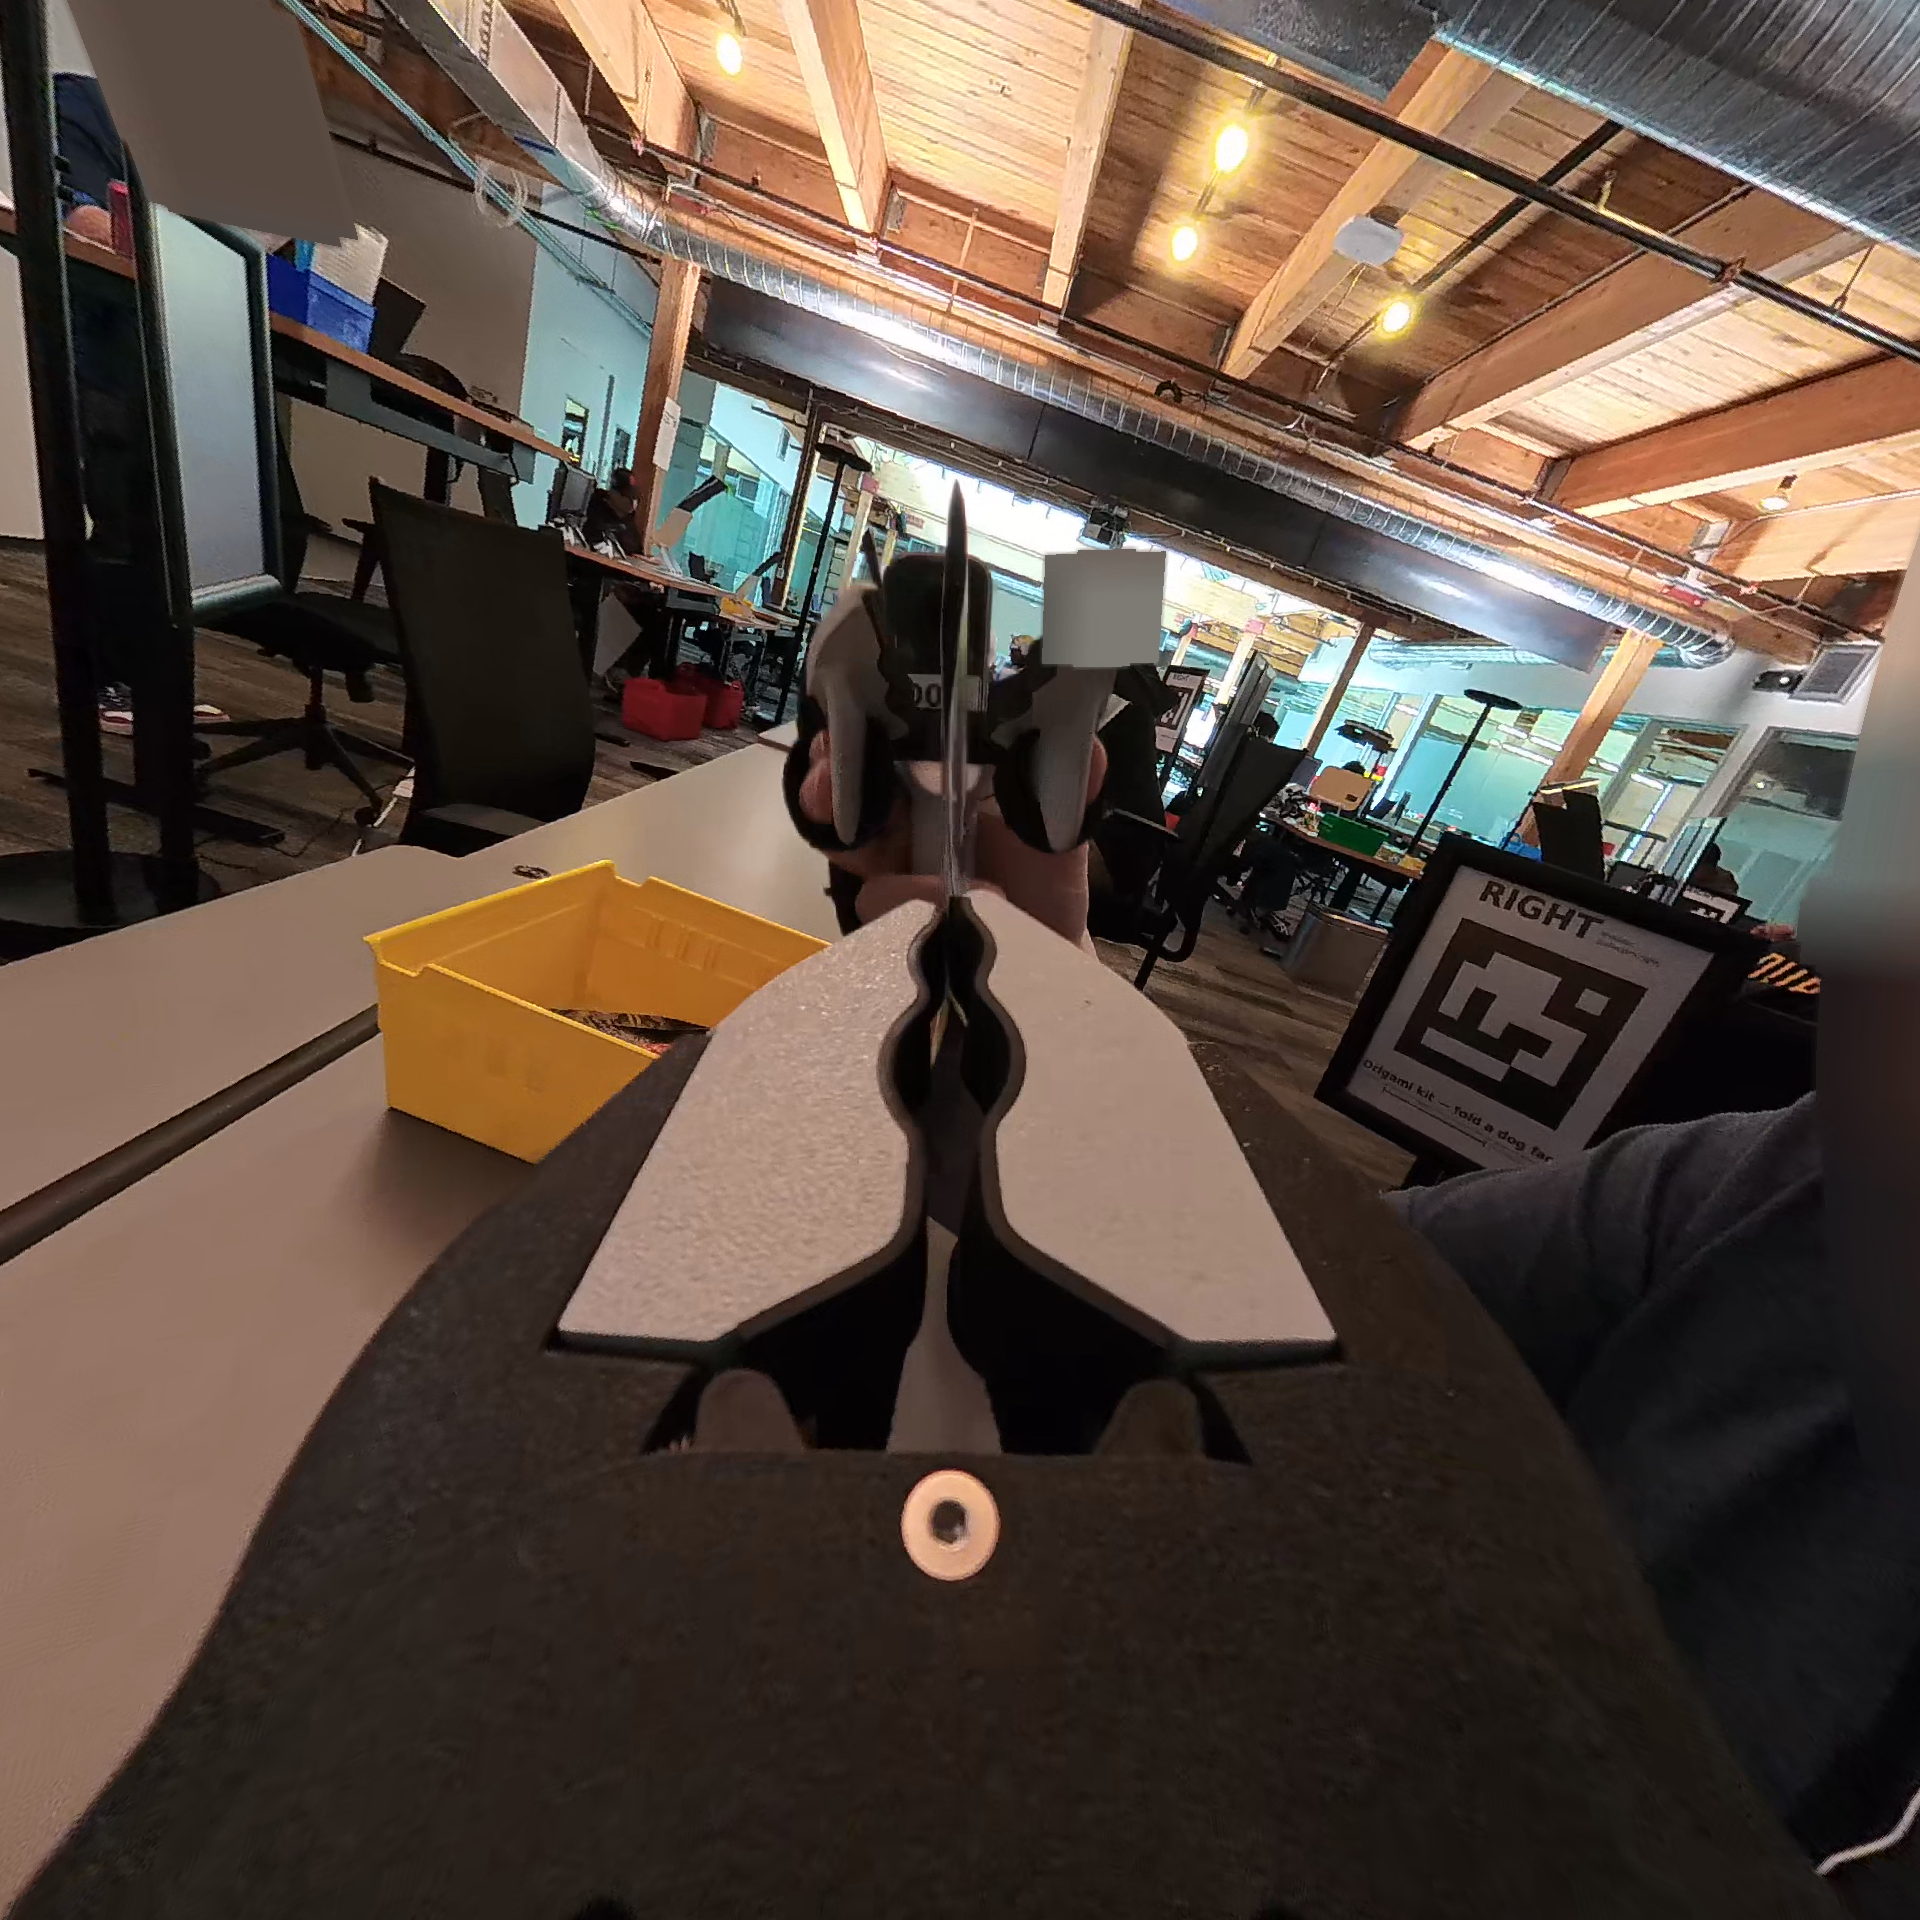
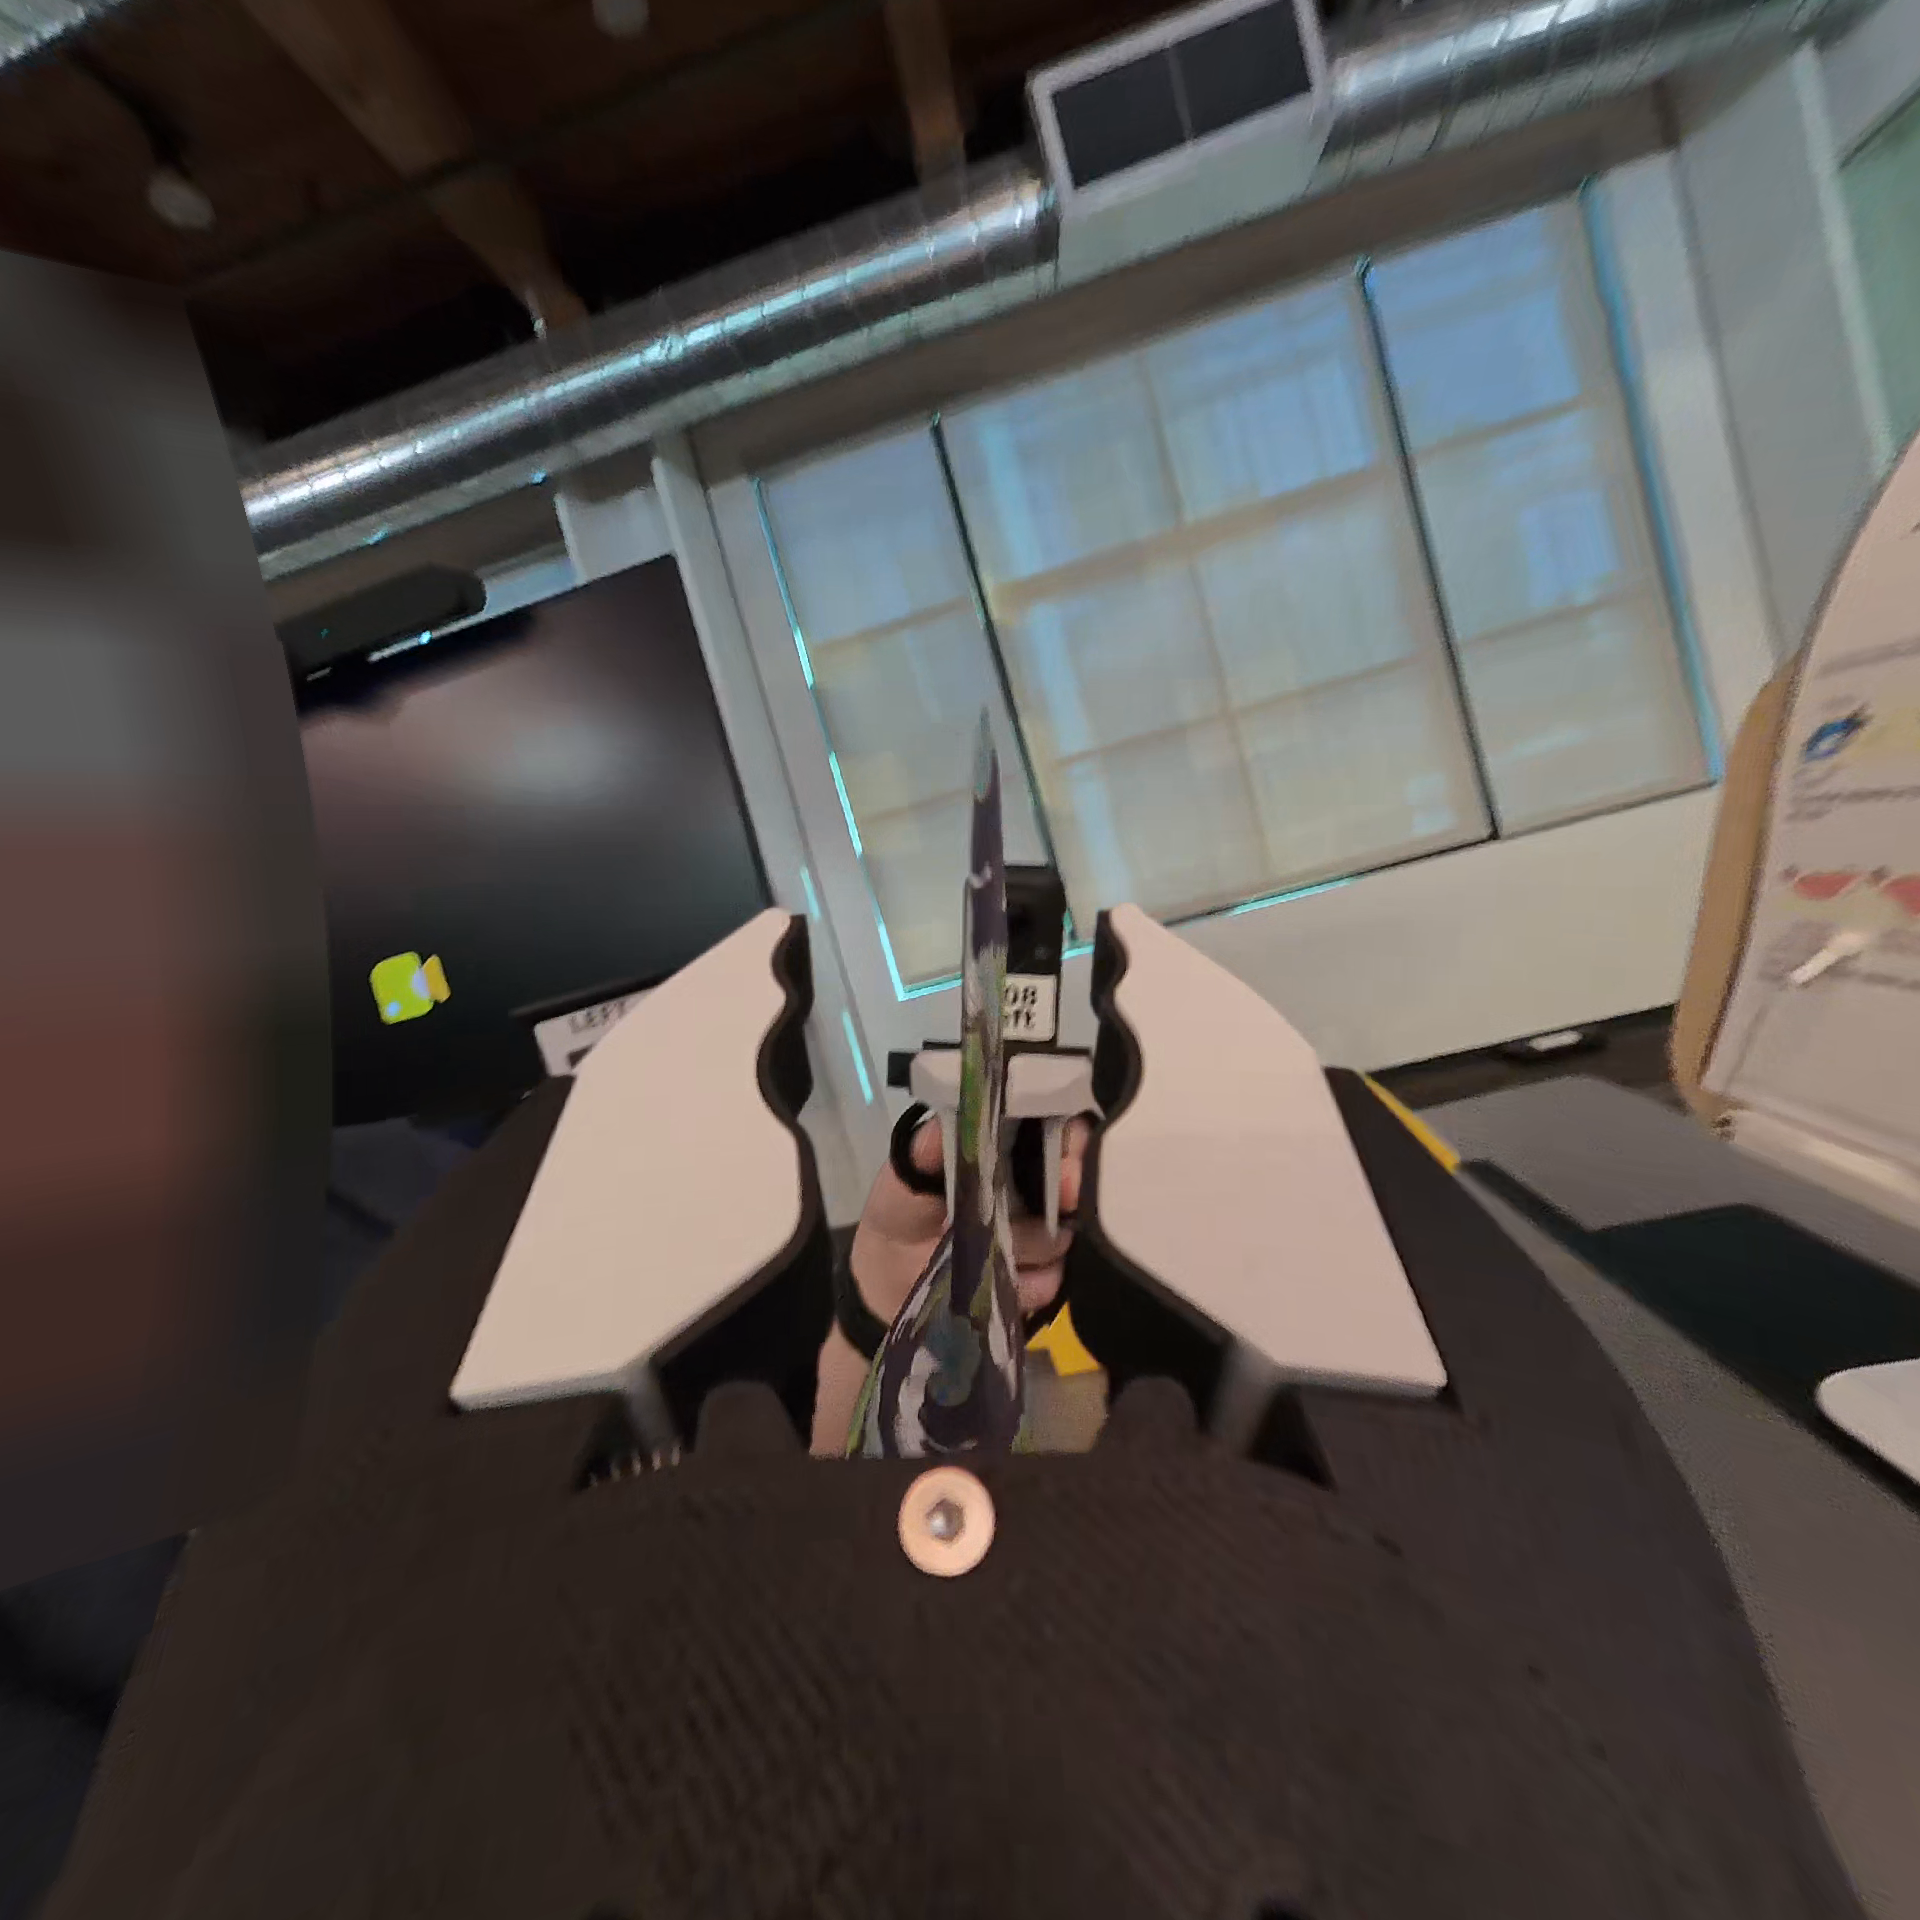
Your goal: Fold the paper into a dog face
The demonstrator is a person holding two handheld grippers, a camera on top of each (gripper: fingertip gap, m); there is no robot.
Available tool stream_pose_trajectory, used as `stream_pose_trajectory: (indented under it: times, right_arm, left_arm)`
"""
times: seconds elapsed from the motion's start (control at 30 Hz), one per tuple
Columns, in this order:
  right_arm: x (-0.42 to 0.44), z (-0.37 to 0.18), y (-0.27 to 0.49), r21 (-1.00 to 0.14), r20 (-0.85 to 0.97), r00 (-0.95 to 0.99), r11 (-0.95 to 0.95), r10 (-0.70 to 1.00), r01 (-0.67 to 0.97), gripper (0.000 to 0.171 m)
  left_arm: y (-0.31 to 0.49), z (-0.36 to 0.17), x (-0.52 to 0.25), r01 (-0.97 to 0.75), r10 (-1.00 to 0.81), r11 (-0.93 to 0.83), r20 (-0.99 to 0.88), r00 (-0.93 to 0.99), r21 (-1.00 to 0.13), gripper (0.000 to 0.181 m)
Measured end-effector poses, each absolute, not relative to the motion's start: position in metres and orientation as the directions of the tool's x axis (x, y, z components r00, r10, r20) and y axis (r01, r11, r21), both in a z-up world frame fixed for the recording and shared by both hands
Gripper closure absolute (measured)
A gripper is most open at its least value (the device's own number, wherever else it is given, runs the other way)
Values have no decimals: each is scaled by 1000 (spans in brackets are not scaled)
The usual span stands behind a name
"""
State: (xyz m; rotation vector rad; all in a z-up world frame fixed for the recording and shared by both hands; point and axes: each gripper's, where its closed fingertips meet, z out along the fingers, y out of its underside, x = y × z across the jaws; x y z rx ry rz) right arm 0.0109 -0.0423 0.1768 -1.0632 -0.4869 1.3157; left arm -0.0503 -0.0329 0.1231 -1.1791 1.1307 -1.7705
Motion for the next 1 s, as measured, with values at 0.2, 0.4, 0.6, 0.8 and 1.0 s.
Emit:
stream_pose_trajectory:
  times: [0.2, 0.4, 0.6, 0.8, 1.0]
  right_arm:
    - [-23, 153, -29, -880, -292, 232, -166, 928, -446, 130]
    - [-26, 146, -26, -871, -325, 208, -206, 923, -447, 170]
    - [-18, 151, -29, -814, -355, 100, -255, 929, -522, 170]
    - [5, 155, -24, -770, -377, 103, -249, 920, -588, 170]
    - [53, 181, -33, -601, -382, 31, -223, 924, -767, 170]
  left_arm:
    - [-28, 128, -54, 126, -899, -367, 316, -303, -922, 181]
    - [-34, 122, -48, 89, -912, -328, 290, -290, -940, 181]
    - [-36, 117, -44, 57, -912, -325, 297, -282, -944, 181]
    - [-40, 108, -35, 27, -904, -339, 318, -285, -940, 181]
    - [-38, 105, -35, 10, -889, -370, 351, -295, -929, 181]
